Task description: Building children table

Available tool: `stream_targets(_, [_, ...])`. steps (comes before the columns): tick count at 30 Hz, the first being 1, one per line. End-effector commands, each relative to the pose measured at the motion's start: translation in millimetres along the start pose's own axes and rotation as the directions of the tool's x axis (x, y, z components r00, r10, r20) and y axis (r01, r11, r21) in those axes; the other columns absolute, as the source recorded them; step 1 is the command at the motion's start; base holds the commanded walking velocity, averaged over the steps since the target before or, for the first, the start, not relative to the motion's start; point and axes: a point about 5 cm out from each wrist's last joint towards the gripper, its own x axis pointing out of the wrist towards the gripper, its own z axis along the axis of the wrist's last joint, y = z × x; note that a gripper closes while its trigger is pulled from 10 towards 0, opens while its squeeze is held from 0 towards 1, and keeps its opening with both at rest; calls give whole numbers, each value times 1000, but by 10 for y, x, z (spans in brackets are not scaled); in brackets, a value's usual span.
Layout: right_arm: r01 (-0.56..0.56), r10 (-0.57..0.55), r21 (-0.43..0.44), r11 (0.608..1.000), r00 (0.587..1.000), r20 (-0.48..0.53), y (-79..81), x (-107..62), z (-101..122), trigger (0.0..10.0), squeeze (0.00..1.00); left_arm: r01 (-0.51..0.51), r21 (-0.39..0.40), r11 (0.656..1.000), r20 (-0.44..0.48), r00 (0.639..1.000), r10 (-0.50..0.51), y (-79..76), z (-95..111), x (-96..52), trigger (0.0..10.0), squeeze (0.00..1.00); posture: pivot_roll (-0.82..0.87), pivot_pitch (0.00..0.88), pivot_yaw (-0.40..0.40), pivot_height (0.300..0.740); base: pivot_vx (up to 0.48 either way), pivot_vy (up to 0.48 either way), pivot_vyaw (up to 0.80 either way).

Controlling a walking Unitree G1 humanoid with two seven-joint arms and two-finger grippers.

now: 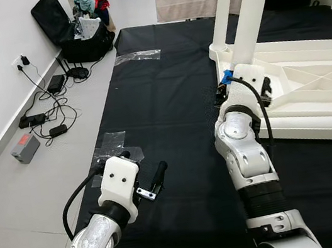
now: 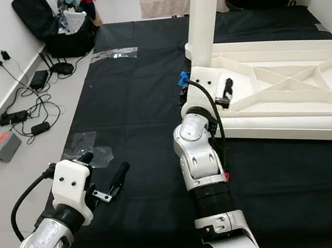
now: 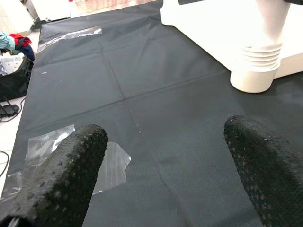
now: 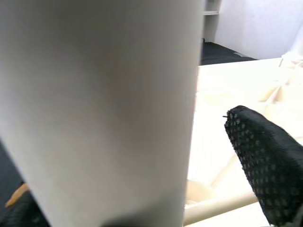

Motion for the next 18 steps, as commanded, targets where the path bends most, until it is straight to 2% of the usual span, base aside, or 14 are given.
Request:
stream_targets(1, [-68,80,114,991,992,-99,168,-290,-209,10000,0,7,19,1000,-29,1000,-7,6,-71,-18,10000,0,111,147,-33,740,0,0,0])
stream_targets(3, [-89,101,128,988,991,-90,160,-282,-198,10000,0,8,20,1000,-29,1000,-8,5,-72,-16,10000,0,109,147,-30,740,0,0,0])
stream_targets(6, [-242,247,183,953,969,-5,101,-244,-128,10000,0,11,22,1000,-28,1000,-11,2,-72,-13,10000,0,110,144,-31,740,0,0,0])
stream_targets(10, [-309,311,198,930,950,22,17,-172,-123,10000,0,11,27,1000,-26,1000,-11,12,-67,-7,10000,0,110,145,-33,740,0,0,0])
stream_targets(16, [-345,344,194,918,938,39,-43,-98,-108,10000,0,10,29,1000,-22,1000,-9,18,-60,4,10000,0,107,141,-32,740,0,0,0])
stream_targets(17, [-369,364,209,906,929,65,-78,-52,-77,10000,0,10,29,1000,-20,1000,-9,15,-56,10,10000,0,107,143,-31,740,0,0,0])
stream_targets(18, [-403,386,181,897,915,119,-124,2,-21,10000,0,11,29,1000,-18,1000,-10,11,-53,16,10000,0,110,144,-35,740,0,0,0])
